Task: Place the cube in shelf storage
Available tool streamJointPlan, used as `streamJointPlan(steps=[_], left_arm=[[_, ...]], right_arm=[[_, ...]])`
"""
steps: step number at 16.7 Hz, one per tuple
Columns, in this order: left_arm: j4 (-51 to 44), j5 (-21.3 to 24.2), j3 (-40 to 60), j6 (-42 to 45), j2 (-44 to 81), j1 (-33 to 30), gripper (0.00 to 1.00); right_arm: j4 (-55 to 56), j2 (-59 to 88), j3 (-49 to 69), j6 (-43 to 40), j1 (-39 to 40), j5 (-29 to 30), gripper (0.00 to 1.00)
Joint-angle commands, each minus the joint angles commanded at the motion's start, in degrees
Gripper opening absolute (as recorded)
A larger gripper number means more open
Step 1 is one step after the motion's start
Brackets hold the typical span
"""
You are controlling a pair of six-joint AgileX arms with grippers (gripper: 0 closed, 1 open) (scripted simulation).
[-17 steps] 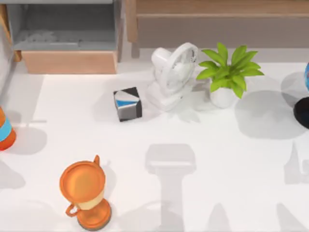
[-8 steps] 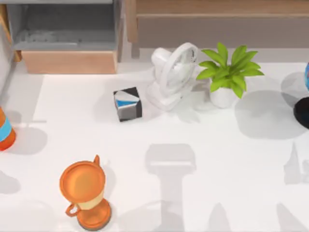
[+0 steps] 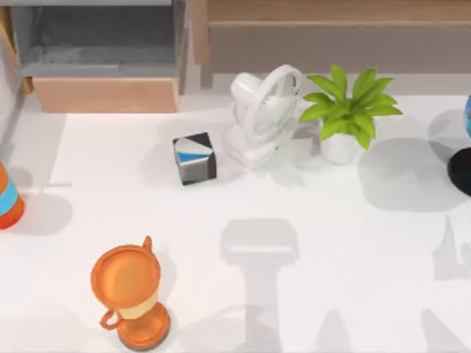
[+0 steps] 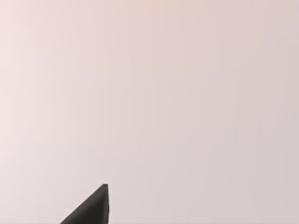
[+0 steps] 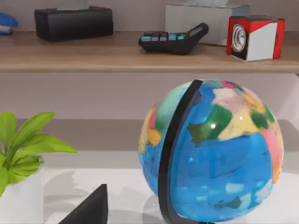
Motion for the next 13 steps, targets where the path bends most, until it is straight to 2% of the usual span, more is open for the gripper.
streamJointPlan(steps=[6,13], left_arm=[[-34.3,-9.4,25.5,-14.1,1.2,-2.1,1.0],[-79.1,-18.9,56.1,-33.9,7.7,-12.4,1.0]], right_arm=[[0.0,0.0,0.0,0.0,0.0,0.0,1.0],[0.0,0.0,0.0,0.0,0.0,0.0,1.0]])
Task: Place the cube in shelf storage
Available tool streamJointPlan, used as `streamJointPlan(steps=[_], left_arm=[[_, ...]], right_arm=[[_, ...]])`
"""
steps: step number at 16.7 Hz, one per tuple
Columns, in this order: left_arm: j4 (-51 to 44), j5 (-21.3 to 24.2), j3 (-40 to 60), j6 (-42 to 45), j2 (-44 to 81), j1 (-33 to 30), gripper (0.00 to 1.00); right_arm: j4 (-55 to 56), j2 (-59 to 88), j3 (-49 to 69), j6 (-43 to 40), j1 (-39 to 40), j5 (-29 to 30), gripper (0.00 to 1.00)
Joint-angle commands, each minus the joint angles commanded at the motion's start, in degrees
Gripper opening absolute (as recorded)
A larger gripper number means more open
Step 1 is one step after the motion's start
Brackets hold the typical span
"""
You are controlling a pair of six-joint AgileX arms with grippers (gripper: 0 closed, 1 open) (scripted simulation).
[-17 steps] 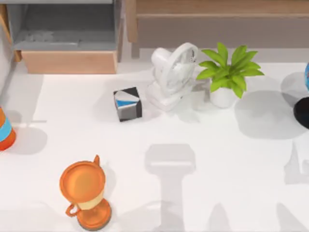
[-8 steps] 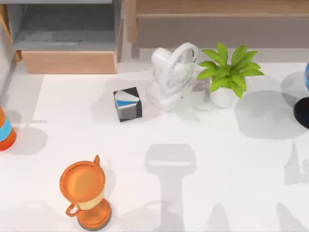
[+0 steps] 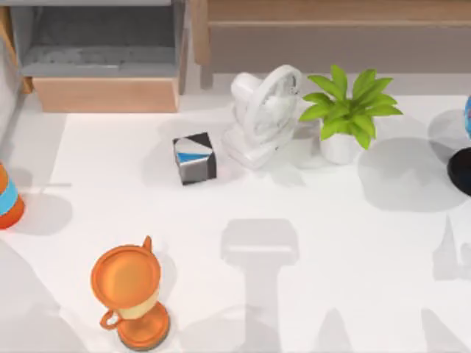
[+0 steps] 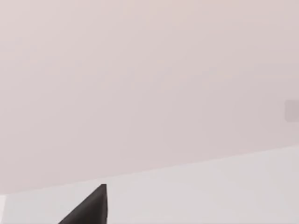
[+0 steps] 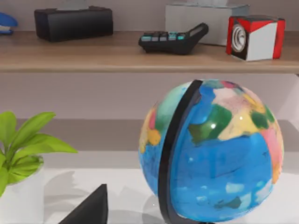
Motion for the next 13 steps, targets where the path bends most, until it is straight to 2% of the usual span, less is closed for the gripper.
streamJointPlan(steps=[7,10,13], left_arm=[[-38.0,-6.7,23.0,-17.9,10.3,-11.9,1.0],[-49.0,-8.4,29.0,-23.3,14.6,-15.6,1.0],[-55.5,-9.5,32.3,-26.5,17.8,-17.6,1.0]], right_arm=[[0.0,0.0,0.0,0.0,0.0,0.0,1.0],[0.0,0.0,0.0,0.0,0.0,0.0,1.0],[0.0,0.0,0.0,0.0,0.0,0.0,1.0]])
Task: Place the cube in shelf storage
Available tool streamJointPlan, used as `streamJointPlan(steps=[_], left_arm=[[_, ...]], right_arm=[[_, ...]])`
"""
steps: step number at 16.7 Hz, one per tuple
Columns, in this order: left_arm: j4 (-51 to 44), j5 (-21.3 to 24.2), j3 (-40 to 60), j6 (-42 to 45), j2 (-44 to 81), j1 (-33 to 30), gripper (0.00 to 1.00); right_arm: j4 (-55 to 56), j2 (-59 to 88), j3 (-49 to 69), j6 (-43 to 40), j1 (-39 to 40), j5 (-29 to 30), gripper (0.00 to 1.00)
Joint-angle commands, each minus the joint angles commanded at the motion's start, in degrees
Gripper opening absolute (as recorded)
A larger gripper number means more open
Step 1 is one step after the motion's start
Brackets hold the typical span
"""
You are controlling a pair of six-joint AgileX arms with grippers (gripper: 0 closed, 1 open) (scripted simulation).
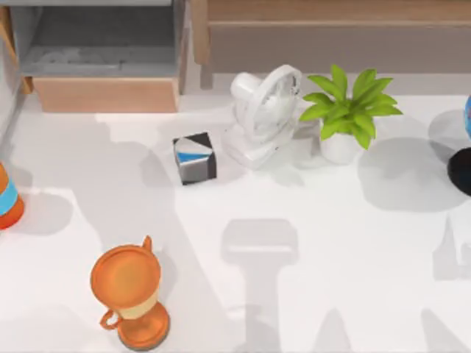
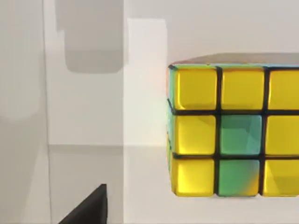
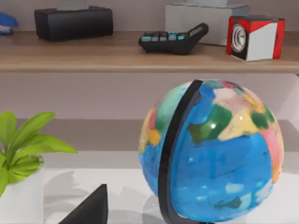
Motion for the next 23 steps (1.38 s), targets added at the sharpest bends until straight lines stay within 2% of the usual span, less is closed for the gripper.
streamJointPlan(steps=[8,15,20,23], left_arm=[[-1.0,-0.1,0.3,-0.5,0.7,-0.1,1.0],[6.9,-0.2,-3.2,-1.1,5.3,-0.7,1.0],[7.7,-0.3,-3.0,-1.4,6.0,-1.1,1.0],[7.7,-0.3,-3.0,-1.4,6.0,-1.1,0.77]], right_arm=[[0.0,0.0,0.0,0.0,0.0,0.0,1.0],[0.0,0.0,0.0,0.0,0.0,0.0,1.0],[0.0,0.0,0.0,0.0,0.0,0.0,1.0],[0.0,0.0,0.0,0.0,0.0,0.0,1.0]])
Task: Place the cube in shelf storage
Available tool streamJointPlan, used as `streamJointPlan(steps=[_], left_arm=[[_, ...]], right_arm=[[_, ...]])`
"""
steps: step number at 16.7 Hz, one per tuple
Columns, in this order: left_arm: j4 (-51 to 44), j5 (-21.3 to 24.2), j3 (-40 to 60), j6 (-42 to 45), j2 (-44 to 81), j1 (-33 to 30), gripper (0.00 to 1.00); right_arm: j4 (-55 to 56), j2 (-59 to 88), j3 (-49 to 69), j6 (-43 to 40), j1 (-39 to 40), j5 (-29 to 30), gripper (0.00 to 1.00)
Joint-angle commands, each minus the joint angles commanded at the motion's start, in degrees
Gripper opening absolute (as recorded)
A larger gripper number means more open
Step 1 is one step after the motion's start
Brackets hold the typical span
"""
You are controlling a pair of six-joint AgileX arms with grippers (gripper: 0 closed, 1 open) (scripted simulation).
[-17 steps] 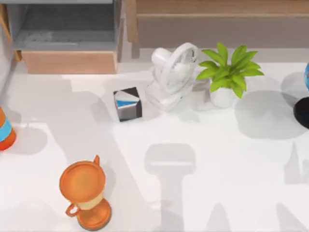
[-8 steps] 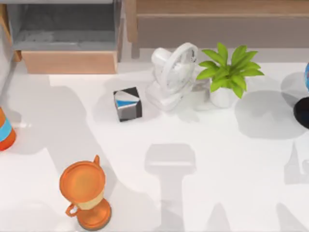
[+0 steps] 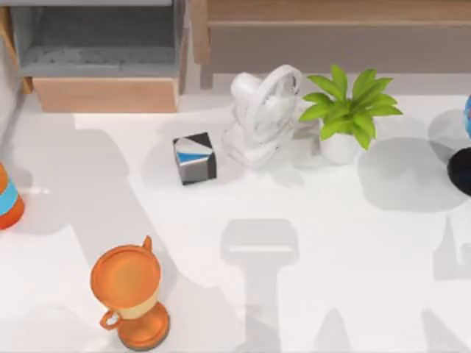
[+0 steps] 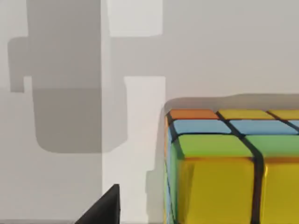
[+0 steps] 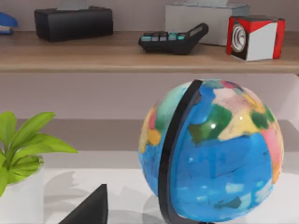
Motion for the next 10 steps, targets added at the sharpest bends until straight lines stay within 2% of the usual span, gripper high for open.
streamJointPlan(steps=[10], left_arm=[[0.0,0.0,0.0,0.0,0.0,0.0,0.02]], right_arm=[[0.0,0.0,0.0,0.0,0.0,0.0,1.0]])
